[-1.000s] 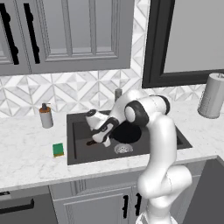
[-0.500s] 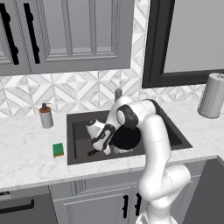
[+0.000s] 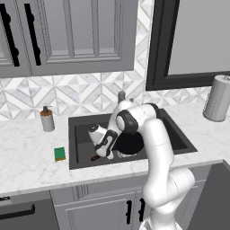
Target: Pick the pan and sponge and place them into the sink. Then turn on the water.
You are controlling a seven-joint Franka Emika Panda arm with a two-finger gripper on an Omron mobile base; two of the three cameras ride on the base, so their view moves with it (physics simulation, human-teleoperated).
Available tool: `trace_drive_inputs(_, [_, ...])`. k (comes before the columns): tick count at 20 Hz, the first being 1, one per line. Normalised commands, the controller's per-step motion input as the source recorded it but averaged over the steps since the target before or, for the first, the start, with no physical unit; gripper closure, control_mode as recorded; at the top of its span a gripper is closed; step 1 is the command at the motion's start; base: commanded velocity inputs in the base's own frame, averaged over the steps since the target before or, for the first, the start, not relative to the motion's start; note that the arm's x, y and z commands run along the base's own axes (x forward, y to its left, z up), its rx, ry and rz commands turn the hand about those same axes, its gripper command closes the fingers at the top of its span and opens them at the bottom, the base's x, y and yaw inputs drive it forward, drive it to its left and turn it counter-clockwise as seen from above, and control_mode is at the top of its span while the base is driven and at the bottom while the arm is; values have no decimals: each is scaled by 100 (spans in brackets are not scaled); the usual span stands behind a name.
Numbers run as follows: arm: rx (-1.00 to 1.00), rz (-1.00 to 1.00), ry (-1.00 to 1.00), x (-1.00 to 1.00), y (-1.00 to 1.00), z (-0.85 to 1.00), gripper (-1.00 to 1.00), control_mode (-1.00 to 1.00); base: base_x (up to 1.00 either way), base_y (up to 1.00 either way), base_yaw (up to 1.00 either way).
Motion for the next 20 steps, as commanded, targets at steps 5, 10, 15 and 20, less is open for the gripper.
trace_drive_inputs(5, [0, -16, -17, -83, 2, -85, 100, -100, 0, 0, 0])
trace_drive_inputs(10, [0, -18, -14, -50, 19, -62, -100, -100, 0, 0, 0])
trace_drive_inputs(15, [0, -14, -24, -72, 10, -38, -100, -100, 0, 0, 0])
trace_drive_inputs(20, [0, -10, -39, -100, 17, -15, -100, -100, 0, 0, 0])
